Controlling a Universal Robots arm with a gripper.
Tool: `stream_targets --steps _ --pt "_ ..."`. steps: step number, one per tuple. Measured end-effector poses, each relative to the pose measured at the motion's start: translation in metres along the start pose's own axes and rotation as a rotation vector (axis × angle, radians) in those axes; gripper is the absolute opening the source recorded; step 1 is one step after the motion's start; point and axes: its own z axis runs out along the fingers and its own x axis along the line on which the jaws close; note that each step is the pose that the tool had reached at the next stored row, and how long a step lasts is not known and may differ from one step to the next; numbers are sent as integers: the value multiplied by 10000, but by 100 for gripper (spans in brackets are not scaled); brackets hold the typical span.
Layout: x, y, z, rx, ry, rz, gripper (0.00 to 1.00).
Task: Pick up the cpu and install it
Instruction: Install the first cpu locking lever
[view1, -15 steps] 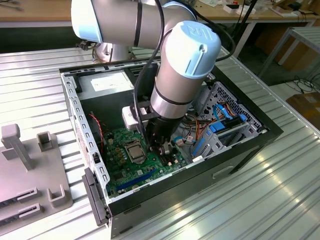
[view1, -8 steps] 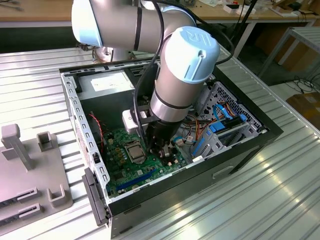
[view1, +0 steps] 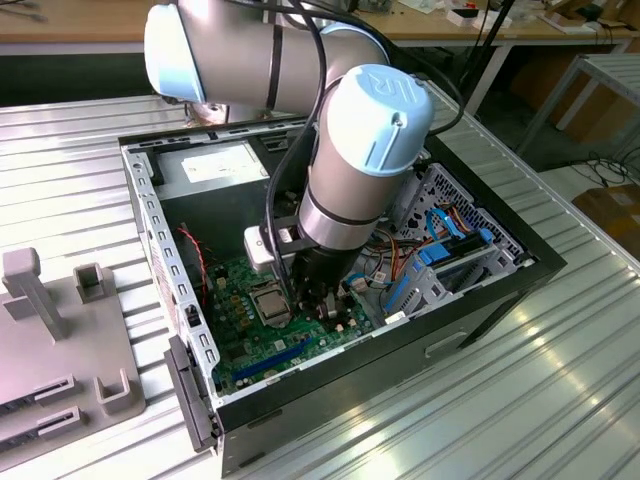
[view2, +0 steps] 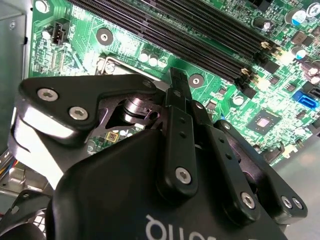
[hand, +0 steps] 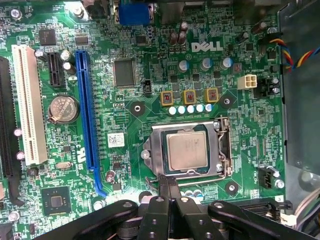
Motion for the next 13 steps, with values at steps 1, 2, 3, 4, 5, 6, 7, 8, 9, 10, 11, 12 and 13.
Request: stream_targets --steps 1,2,3,4,5,6,7,8,9,10,11,12,13 --pt "0 0 5 1 -2 1 11" --pt "0 0 9 1 -2 1 11" --pt "0 0 12 0 -1 1 11" --pt "0 0 17 0 -1 1 11" --pt "0 0 20 0 -1 1 11" --pt "0 0 23 0 -1 1 11" --pt "0 0 26 1 -3 0 11" --pt "0 -2 28 0 -2 -1 11" --pt "0 -6 31 -2 -3 -4 11" --pt "1 -6 35 2 -2 -7 11" --pt "1 -7 39 4 -3 -11 11" --pt "1 -7 44 6 -3 -15 11" --pt "1 -7 49 8 -4 -19 11"
